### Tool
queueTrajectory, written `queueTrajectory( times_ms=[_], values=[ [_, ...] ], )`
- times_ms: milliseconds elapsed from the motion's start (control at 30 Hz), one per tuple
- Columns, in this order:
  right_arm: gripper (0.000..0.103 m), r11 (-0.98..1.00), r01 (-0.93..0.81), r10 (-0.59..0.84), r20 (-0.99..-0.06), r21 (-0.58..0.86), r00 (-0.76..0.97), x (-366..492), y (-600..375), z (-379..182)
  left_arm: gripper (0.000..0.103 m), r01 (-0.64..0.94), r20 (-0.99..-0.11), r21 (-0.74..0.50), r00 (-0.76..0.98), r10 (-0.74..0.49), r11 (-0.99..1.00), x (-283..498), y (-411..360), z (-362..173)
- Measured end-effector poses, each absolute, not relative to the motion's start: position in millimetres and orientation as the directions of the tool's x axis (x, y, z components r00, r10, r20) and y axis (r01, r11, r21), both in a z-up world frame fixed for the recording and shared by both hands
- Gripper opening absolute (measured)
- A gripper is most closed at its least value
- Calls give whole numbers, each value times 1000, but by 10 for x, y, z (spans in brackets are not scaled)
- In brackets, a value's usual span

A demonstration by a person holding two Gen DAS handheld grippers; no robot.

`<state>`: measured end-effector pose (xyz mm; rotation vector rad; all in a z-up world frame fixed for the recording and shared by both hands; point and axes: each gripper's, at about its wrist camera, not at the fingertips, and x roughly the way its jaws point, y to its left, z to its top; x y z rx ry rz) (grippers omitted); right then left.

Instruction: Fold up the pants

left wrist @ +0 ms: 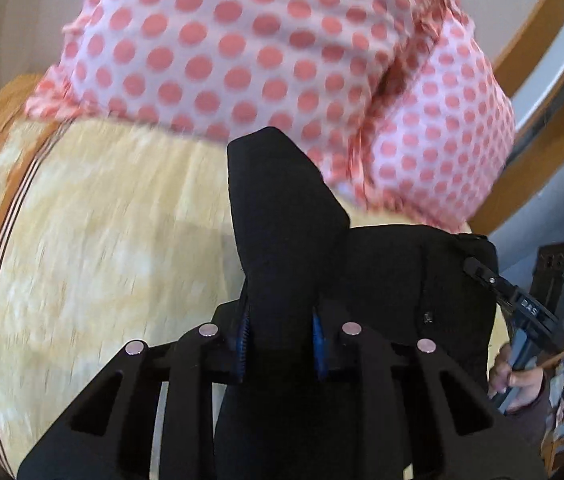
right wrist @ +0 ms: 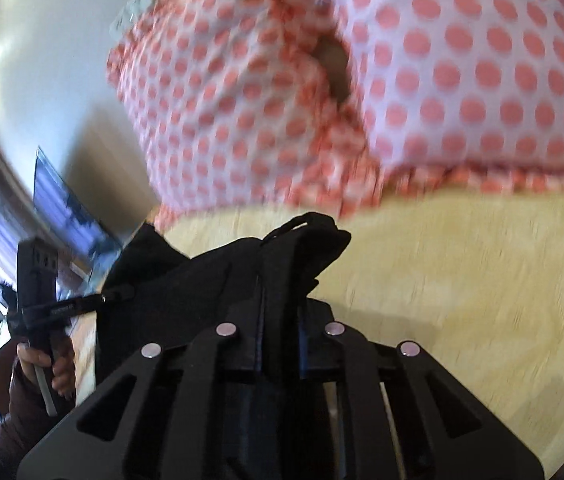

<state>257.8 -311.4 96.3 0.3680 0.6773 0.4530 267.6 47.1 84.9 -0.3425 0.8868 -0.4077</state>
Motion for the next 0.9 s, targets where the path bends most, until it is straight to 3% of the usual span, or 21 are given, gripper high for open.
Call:
queueTrajectory(
  times_ms=[133, 300, 400, 500, 533, 600, 667, 700, 733, 900],
  values=[
    [11, 863, -232, 460, -508, 449, 728, 3024, -3189, 999, 24, 191, -676, -414, 590, -441, 890, 3162, 239, 896],
    [11, 884, -77, 398, -658, 460, 640, 3514, -3268, 469, 24, 140, -768, -356, 521, -374, 924, 3727, 33, 499],
    [13, 868, -13, 398, -681, 496, 614, 3569, -3334, 269, 39, 102, -772, -362, 525, -359, 927, 3784, 52, 284],
    [31, 888, 28, 350, -714, 459, 606, 3581, -3337, 270, 43, 89, -767, -369, 534, -357, 925, 3757, 89, 276],
    [45, 904, 45, 313, -729, 425, 609, 3533, -3356, 287, 43, 81, -764, -370, 540, -353, 926, 3727, 110, 305],
    [53, 925, 56, 254, -720, 376, 645, 3380, -3394, 406, 43, 70, -742, -365, 580, -335, 928, 3592, 187, 453],
    [73, 935, 37, 225, -672, 352, 706, 3126, -3426, 599, 56, 84, -704, -336, 640, -309, 938, 3372, 271, 681],
    [77, 931, -12, 258, -633, 365, 730, 2942, -3408, 716, 73, 97, -682, -327, 664, -306, 940, 3243, 301, 775],
    [80, 919, -54, 303, -613, 390, 730, 2845, -3380, 773, 81, 133, -650, -325, 688, -323, 936, 3051, 303, 890],
    [82, 772, -237, 592, -532, 590, 606, 2375, -3171, 760, 83, 301, -630, -418, 583, -512, 857, 2516, 98, 928]
  ],
)
